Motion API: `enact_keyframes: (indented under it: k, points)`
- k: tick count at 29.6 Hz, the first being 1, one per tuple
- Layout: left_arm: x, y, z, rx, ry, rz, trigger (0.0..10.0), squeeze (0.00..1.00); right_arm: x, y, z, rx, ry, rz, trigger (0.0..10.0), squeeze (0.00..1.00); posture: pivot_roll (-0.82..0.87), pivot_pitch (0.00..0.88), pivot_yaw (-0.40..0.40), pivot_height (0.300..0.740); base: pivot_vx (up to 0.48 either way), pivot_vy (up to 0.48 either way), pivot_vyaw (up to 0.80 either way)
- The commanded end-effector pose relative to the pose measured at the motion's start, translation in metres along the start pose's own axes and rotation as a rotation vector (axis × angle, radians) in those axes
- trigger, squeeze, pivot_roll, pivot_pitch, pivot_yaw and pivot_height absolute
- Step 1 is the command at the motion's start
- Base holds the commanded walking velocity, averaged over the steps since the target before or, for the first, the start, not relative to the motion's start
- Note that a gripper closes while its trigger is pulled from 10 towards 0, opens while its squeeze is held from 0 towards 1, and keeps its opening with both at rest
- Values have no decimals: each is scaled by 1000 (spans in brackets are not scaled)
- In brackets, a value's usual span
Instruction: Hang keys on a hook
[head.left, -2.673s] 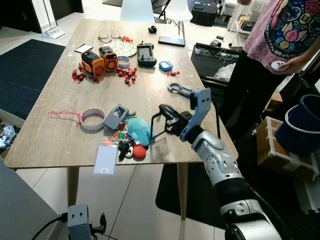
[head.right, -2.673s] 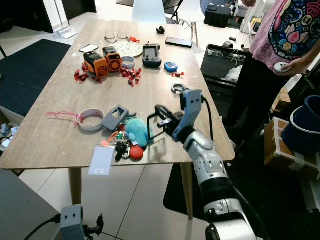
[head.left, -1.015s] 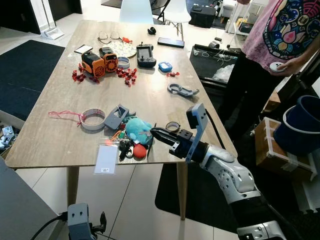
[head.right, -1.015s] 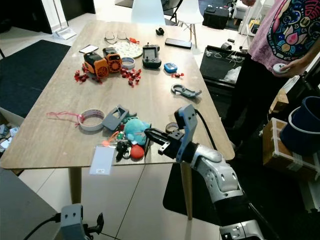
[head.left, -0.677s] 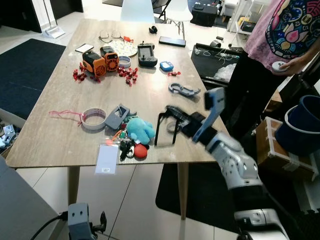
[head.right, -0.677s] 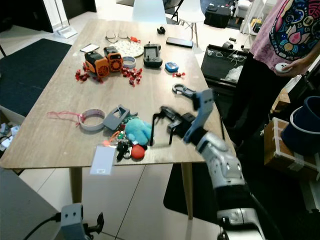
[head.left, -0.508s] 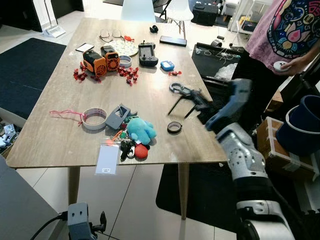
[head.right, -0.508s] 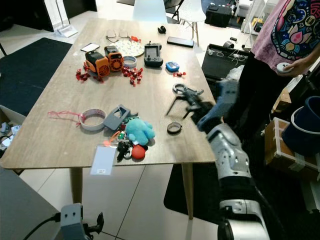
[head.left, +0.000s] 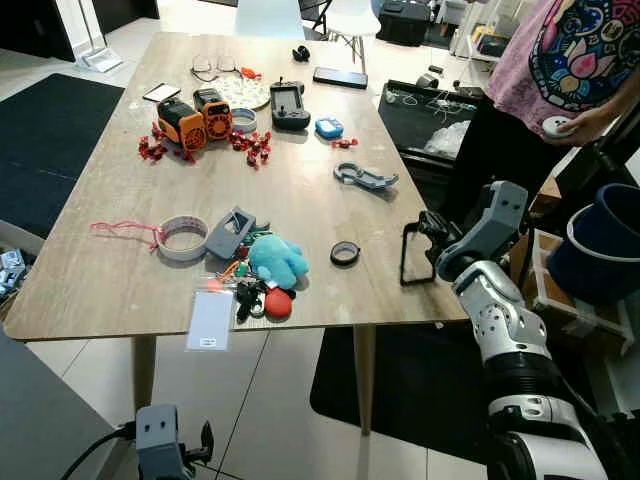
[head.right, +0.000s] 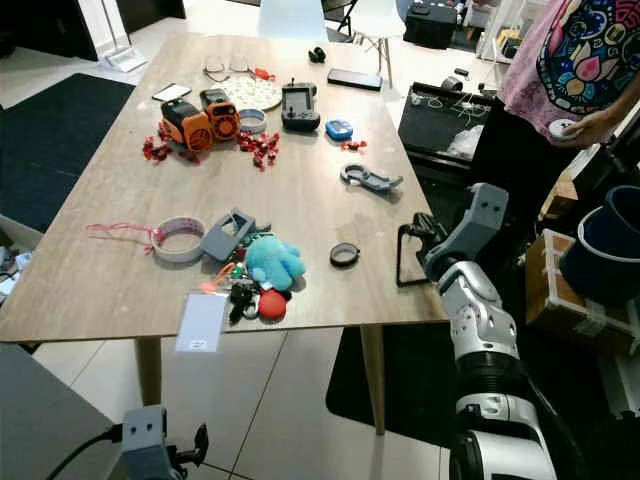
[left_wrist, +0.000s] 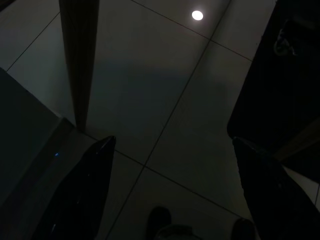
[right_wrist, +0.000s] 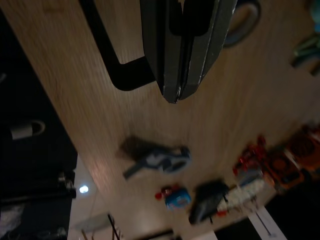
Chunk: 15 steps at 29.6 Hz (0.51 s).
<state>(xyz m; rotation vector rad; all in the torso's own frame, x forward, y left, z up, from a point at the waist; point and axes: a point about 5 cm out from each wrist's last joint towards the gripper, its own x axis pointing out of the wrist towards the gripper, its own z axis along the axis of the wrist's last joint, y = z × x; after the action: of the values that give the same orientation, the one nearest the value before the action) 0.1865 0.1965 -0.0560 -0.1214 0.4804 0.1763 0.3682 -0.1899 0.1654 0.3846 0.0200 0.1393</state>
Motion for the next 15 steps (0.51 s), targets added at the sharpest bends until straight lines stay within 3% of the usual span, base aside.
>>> enact_keyframes:
  k: [1, 6, 15]
  points:
    - [-4, -1, -7, -6, 26, -1, 10000, 0, -3, -5, -12, -12, 30, -25, 10000, 0, 54, 101, -75, 740, 0, 0, 0]
    - [-4, -1, -7, -7, 26, -2, 10000, 0, -2, 1, -9, 18, -23, -9, 10000, 0, 54, 102, -74, 740, 0, 0, 0]
    - [-2, -1, -5, -4, 24, -5, 10000, 0, 6, 12, 39, 158, -296, 31, 10000, 0, 48, 101, -68, 740, 0, 0, 0]
